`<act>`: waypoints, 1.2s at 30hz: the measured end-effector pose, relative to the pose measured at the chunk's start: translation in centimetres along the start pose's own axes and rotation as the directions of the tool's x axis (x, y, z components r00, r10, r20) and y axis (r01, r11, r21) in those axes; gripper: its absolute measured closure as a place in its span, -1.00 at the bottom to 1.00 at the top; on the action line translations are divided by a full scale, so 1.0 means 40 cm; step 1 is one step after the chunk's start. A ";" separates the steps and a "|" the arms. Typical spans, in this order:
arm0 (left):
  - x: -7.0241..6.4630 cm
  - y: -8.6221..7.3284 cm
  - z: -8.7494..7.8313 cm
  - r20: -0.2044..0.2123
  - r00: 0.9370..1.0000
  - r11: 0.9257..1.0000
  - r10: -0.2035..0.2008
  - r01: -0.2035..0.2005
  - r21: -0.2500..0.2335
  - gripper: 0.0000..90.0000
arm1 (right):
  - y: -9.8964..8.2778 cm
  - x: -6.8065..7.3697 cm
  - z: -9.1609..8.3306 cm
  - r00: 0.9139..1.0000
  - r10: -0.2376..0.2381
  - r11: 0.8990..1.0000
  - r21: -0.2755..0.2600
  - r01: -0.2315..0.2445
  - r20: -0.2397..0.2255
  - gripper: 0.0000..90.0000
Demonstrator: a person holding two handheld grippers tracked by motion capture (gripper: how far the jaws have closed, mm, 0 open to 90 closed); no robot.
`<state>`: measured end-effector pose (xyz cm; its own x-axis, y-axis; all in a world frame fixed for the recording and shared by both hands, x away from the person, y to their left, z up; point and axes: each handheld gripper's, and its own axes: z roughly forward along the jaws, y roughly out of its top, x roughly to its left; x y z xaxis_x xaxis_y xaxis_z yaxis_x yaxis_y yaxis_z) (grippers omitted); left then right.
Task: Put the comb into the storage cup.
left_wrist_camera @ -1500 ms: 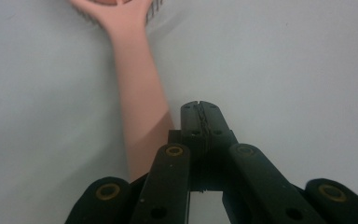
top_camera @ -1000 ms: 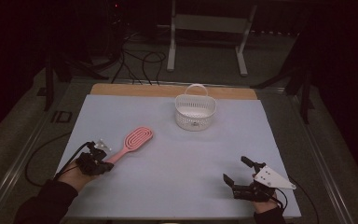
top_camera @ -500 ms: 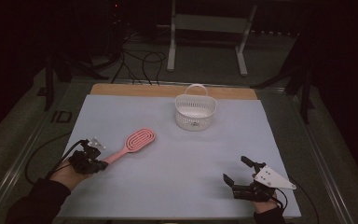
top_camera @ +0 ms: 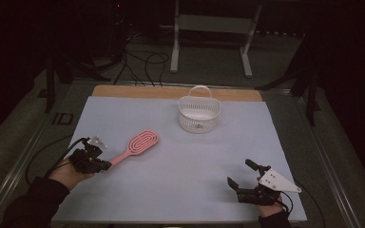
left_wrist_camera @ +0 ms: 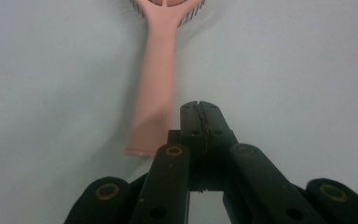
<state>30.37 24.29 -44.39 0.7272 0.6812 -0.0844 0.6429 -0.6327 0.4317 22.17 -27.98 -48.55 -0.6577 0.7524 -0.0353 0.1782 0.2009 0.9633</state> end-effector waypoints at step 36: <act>-0.004 0.091 -0.015 0.061 0.994 0.996 0.094 -0.093 -0.010 -1.00 | 0.000 0.000 0.001 1.000 0.000 1.000 0.000 0.000 -0.003 -0.81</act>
<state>32.44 22.09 -42.27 0.7974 0.5954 -0.0980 0.5700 -0.6898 0.4464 22.21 -27.94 -48.55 -0.6602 0.7503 -0.0340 0.1785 0.2007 0.9632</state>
